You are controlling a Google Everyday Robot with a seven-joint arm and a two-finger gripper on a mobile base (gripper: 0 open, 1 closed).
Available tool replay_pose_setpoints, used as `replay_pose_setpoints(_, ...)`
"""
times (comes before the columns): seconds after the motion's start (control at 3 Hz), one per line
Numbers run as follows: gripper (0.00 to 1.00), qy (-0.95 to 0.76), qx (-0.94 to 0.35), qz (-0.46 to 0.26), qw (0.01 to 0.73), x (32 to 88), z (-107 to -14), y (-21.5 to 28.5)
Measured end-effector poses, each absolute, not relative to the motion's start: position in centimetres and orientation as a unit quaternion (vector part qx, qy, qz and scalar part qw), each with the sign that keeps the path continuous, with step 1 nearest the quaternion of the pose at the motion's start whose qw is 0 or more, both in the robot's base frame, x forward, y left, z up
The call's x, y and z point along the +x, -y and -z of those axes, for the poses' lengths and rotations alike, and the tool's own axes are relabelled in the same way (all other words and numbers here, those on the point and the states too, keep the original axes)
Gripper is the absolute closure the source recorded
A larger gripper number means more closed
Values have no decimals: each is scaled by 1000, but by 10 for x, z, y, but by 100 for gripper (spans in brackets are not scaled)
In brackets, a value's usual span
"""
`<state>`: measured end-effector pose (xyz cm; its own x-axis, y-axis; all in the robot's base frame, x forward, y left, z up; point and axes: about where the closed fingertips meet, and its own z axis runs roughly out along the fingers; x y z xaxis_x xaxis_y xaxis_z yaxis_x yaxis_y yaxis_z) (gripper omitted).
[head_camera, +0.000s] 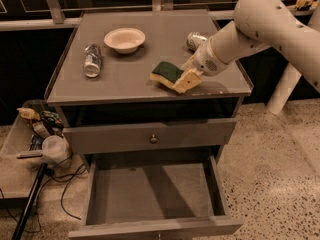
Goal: Place sponge into middle drawer
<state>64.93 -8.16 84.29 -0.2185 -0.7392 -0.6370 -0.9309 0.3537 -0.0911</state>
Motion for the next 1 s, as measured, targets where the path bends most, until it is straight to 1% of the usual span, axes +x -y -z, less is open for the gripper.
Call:
replay_pose_setpoints(0.33, 100, -758, -545, -160, 322, 615, -857, 93)
replay_pose_setpoints(0.67, 100, -751, -550, -145, 336, 576, -873, 101)
replay_pose_setpoints(1.0, 100, -762, -542, -129, 331, 498, -846, 101)
